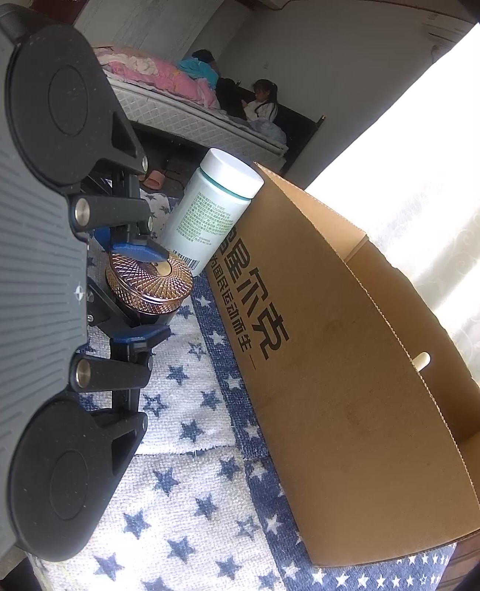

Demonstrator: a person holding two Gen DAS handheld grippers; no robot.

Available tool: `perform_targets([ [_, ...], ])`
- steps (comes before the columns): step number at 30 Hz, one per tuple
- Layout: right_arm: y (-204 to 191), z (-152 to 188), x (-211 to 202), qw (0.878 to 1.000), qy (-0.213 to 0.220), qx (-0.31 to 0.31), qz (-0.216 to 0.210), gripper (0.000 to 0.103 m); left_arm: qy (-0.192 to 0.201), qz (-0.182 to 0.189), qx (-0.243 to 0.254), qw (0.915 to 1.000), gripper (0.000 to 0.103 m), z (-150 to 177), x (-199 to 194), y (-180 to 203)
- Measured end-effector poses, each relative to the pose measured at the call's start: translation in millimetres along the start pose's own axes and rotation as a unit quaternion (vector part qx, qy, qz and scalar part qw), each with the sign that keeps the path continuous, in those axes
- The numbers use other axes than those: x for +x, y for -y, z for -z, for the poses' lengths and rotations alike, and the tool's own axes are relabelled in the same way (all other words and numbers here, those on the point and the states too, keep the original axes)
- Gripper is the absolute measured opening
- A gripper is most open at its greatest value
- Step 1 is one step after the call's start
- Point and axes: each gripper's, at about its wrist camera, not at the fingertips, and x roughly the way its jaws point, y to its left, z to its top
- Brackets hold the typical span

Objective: Organize rigid objects
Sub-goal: 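Close the right gripper on the gold-lidded jar and hold it, then carry the gold-lidded jar into the box and open the right gripper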

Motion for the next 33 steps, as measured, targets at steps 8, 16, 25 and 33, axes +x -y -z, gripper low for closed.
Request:
perform_targets([
  [8, -15.3, 1.5, -18.6, 1.0, 0.016, -0.02, -0.012, 0.041, 0.017, 0.001, -0.001, 0.9999, 0.055, -9.2, -17.1, -7.4],
  [16, -59.3, -18.3, -75.9, 0.993, 0.07, -0.088, -0.033, 0.041, 0.077, 0.019, 0.019, 0.9966, 0.055, -51.1, -56.4, -0.3],
  [25, -72.1, -90.3, -122.4, 0.982, 0.121, -0.136, -0.043, 0.041, 0.092, 0.06, 0.034, 0.9934, 0.055, -145.3, -47.5, 25.7],
  [33, -20.7, -175.2, -118.0, 0.987, 0.116, -0.113, -0.005, 0.042, 0.029, 0.086, 0.046, 0.9949, 0.055, -207.2, 34.9, 71.5],
])
